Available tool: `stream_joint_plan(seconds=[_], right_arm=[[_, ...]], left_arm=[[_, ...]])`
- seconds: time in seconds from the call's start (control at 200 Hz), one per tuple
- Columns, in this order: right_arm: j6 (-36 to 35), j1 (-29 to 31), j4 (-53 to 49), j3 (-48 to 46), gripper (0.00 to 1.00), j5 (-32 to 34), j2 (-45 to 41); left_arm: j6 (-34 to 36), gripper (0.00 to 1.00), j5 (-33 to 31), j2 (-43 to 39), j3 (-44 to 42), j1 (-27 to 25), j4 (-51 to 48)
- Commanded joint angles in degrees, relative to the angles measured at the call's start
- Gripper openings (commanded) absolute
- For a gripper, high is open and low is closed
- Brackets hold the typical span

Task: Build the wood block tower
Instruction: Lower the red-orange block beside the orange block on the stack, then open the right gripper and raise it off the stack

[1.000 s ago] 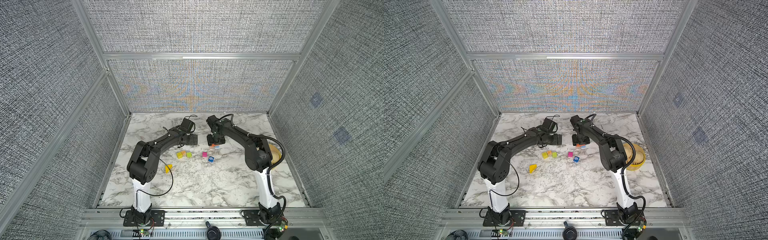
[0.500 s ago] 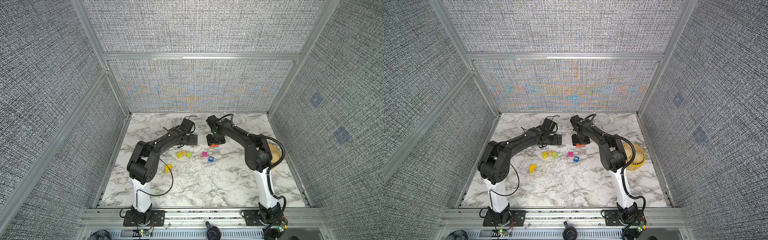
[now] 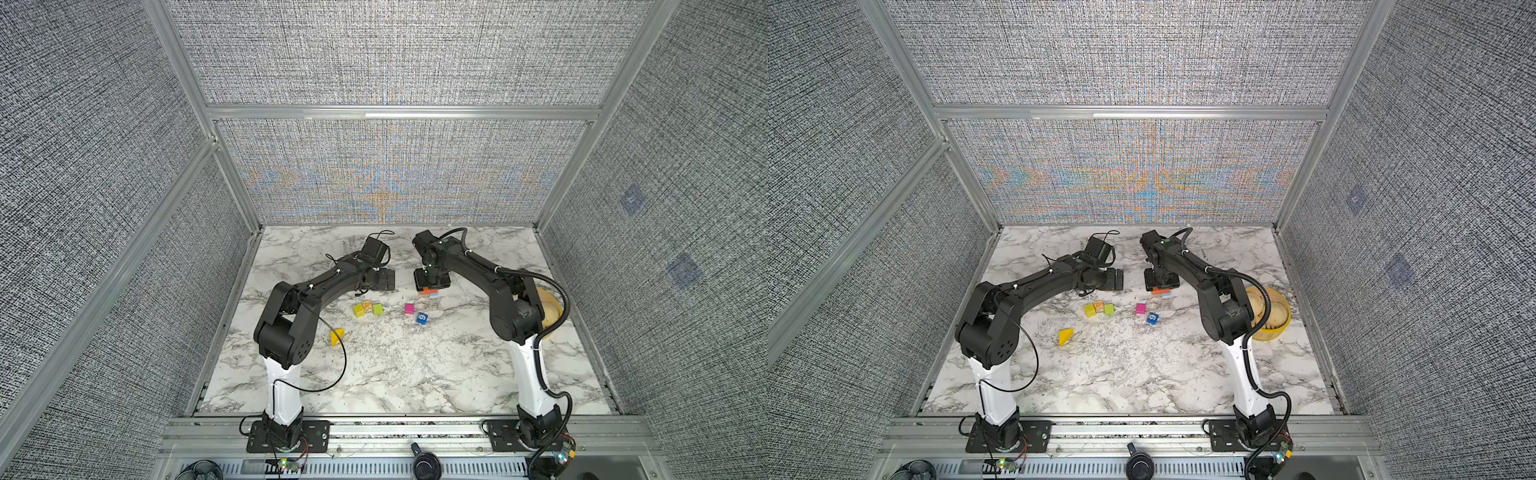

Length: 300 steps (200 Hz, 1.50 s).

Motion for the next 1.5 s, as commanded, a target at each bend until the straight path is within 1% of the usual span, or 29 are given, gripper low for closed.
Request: stream_joint_plan(seconds=[0.0, 0.155, 0.3, 0.45, 0.695, 0.895, 1.01, 1.075, 1.201, 1.331, 1.496], right_arm=[[0.6, 0.0, -0.2, 0.6, 0.64, 0.3, 0.2], [0.5, 0.0, -0.3, 0.5, 0.65, 0.4, -0.1], [0.6, 0.0, 0.4, -0.7, 0.68, 0.4, -1.4], [0.4, 0.0, 1.6, -3.2, 0.7, 0.4, -4.4], [0.5, 0.3, 3.7, -9.2, 0.7, -0.1, -10.4], [0.5, 0.7, 5.9, -16.1, 0.68, -0.1, -16.5], [0.6, 0.8, 7.3, -20.2, 0.66, -0.4, -20.2], [0.8, 1.0, 8.3, -22.6, 0.66, -0.9, -22.1], [1.3, 1.4, 10.3, -27.0, 0.65, -1.9, -25.1], [1.8, 2.2, 11.7, -30.4, 0.66, -2.6, -26.6], [2.4, 3.0, 13.7, -33.8, 0.66, -3.5, -27.8]], left_arm=[[0.4, 0.99, 0.0, -0.1, 0.2, 0.1, -0.2], [0.3, 0.99, 0.1, -0.2, 0.0, 0.0, -0.2], [0.3, 0.99, 0.4, -0.8, -0.3, 0.1, -0.1], [-0.1, 0.99, -0.3, -2.1, -0.8, 0.1, -0.7], [-1.0, 0.98, -0.3, -5.7, -3.1, 0.1, -2.1], [-1.2, 0.89, -0.8, -10.2, -6.3, -0.1, -3.4], [-1.6, 0.78, -1.4, -11.8, -7.9, -0.2, -5.7], [-2.3, 0.75, -2.1, -12.2, -8.6, -0.4, -7.1], [-3.9, 0.75, -3.6, -12.5, -10.6, -0.7, -8.9], [-6.0, 0.78, -4.9, -11.6, -12.0, -1.0, -10.0], [-7.9, 0.79, -4.9, -11.2, -13.4, -1.0, -9.7]])
